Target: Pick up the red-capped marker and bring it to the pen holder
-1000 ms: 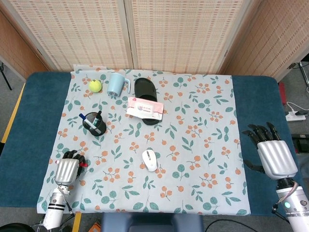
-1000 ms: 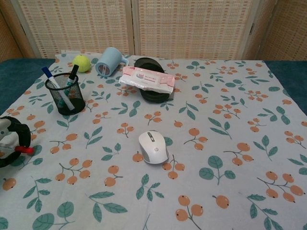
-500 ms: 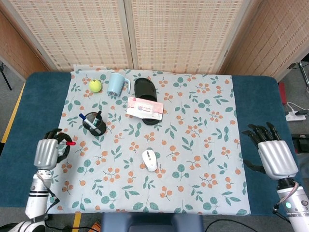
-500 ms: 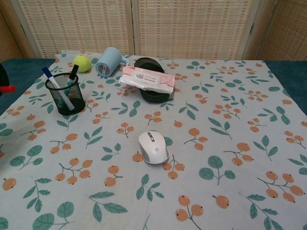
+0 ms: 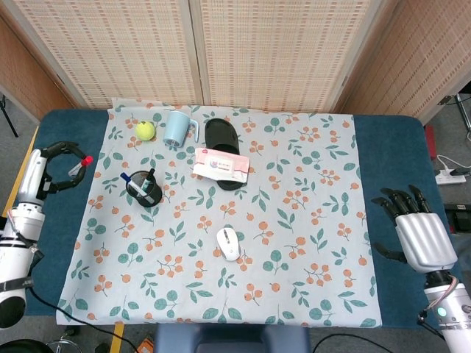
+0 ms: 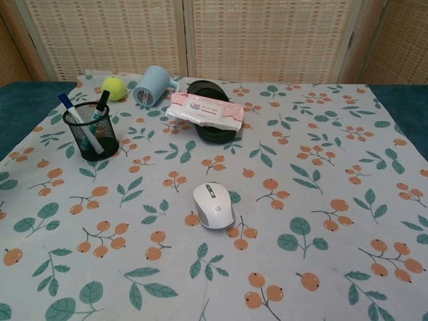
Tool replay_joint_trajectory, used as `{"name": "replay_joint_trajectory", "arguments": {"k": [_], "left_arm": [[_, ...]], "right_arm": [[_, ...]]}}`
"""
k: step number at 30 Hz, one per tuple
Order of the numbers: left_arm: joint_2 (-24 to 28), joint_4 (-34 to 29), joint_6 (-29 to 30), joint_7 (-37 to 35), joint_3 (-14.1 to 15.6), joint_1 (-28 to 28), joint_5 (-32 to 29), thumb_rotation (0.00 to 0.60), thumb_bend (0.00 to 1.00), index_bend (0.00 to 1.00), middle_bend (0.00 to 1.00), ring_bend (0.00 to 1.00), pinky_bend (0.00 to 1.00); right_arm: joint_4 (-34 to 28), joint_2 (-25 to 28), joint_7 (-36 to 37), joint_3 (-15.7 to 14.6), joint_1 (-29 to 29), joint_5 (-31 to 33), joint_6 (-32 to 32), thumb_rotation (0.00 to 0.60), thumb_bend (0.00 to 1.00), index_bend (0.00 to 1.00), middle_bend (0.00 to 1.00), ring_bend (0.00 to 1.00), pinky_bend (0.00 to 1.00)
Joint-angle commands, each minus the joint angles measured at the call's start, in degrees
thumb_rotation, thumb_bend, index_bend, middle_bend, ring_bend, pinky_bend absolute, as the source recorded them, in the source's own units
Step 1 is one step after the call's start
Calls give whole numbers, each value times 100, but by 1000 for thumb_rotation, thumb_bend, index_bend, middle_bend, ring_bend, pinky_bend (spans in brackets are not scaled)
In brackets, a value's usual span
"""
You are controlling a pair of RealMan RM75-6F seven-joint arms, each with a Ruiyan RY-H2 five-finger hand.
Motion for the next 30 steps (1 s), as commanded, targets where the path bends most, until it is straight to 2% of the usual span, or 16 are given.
{"name": "replay_joint_trajectory", "arguments": {"k": [1, 5, 13, 19, 30], "left_arm": [[61, -153, -774, -768, -347, -433, -709, 600, 373, 576, 583, 250, 272], [-222, -55, -1206, -1208, -432, -727, -1279, 600, 372, 575, 582, 252, 269], [-990, 298, -1245, -1179, -220, -1105, -1764, 600, 371, 577, 584, 251, 265], [-1500, 800, -1411, -1549, -209, -1165, -1605, 600, 372, 577, 581, 244, 262], [-2003, 1864, -1776, -1986, -175, -1266, -959, 600, 371, 577, 579, 237, 253]], "right_arm": [[13, 10, 20, 7, 0, 20, -7, 600, 98, 242, 128, 127, 16], [29, 20, 68, 19, 2, 26, -15, 600, 98, 242, 128, 127, 16], [43, 43, 146, 26, -6, 8, -21, 600, 98, 242, 128, 127, 16], [29, 59, 161, 11, -10, -40, -43, 600, 98, 242, 128, 127, 16], [-9, 42, 40, 15, -30, -19, 15, 600, 98, 242, 128, 127, 16]]}}
